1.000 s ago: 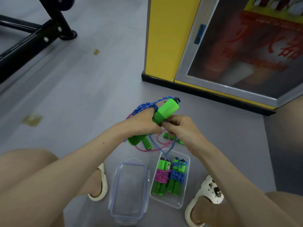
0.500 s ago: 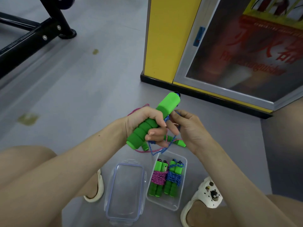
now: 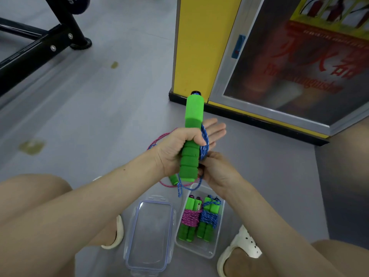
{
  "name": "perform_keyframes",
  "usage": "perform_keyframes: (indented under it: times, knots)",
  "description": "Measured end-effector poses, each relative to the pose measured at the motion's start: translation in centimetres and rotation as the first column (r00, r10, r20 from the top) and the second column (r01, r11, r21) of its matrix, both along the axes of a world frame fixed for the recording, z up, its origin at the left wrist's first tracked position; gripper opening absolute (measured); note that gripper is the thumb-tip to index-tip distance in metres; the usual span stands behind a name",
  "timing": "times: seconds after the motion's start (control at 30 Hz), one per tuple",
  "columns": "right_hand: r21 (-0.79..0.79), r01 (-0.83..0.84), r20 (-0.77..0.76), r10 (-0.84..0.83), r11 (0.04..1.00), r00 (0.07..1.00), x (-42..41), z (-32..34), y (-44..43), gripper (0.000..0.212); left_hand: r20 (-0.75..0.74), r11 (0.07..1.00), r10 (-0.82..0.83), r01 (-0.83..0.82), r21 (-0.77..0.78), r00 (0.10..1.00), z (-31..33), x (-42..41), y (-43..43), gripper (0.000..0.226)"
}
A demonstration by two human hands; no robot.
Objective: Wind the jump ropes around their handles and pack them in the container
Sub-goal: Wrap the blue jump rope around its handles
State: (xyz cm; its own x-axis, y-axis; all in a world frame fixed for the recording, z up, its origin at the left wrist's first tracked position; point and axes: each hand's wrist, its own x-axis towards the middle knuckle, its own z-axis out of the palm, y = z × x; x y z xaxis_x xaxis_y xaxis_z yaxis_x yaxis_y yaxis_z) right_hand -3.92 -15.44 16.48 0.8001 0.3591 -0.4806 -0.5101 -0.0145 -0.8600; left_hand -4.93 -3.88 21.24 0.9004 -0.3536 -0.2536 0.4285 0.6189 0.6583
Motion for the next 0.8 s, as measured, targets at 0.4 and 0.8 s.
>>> perform_keyframes:
  times: [0.4,0.8]
  knots:
    - [-0.283,-0.085,0.248,0.159,0.955,0.956,0.9,2.1,-2.1,0.011,-0.016,0.304,-0.343,0.127,0.944,0.939,-1.0,0.7,1.6,0.029]
    - [-0.139,0.051,0.306,-0.006,0.989,0.952,1.3,2.9,-2.3,0.005,-0.143,0.81,-0.41,0.431,0.397,0.901,-1.1,0.0,2.7,0.043]
